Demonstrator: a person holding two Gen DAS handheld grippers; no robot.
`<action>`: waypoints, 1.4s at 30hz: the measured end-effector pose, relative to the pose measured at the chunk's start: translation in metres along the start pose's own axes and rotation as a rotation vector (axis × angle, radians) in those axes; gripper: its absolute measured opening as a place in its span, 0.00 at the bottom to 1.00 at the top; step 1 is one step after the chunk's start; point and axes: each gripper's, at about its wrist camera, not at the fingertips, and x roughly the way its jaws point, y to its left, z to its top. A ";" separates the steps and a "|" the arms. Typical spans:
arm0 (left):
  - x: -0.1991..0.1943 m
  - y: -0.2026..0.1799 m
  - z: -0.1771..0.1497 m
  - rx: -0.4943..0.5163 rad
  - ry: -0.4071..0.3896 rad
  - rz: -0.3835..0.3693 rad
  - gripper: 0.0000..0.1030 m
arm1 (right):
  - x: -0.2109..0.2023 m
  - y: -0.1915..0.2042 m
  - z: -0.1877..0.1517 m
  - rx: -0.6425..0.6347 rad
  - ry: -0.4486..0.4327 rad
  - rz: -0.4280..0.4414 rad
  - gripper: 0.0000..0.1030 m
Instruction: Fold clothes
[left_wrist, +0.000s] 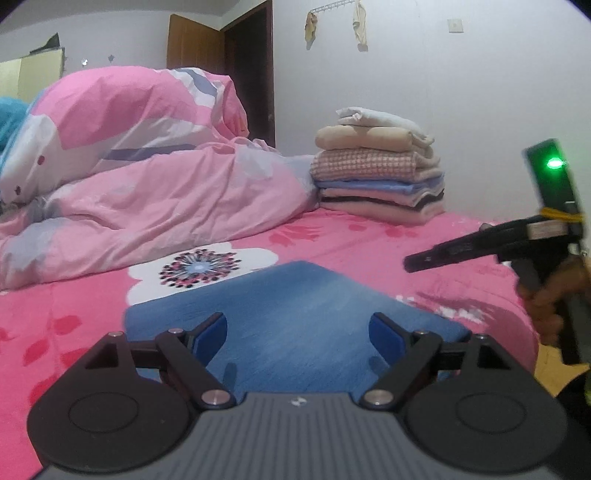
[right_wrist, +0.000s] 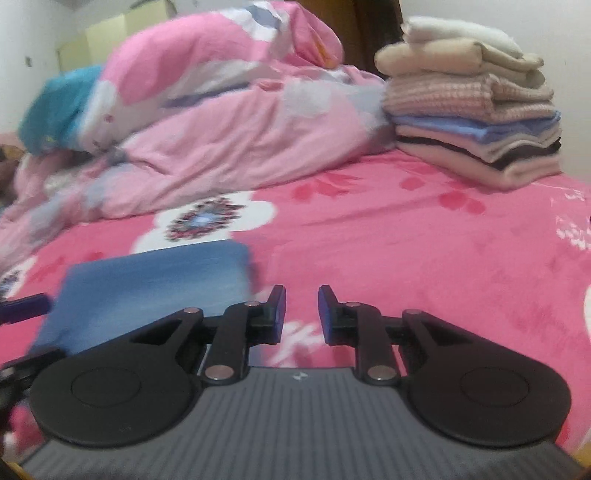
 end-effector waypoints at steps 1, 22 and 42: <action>0.006 -0.001 0.000 -0.006 0.010 -0.004 0.83 | 0.013 -0.003 0.004 -0.023 0.014 -0.008 0.20; 0.041 -0.007 -0.010 -0.007 0.066 0.012 0.86 | 0.138 -0.024 0.027 -0.174 0.127 -0.058 0.99; 0.048 -0.010 -0.008 0.017 0.081 0.022 0.90 | 0.138 -0.025 0.028 -0.174 0.129 -0.057 0.99</action>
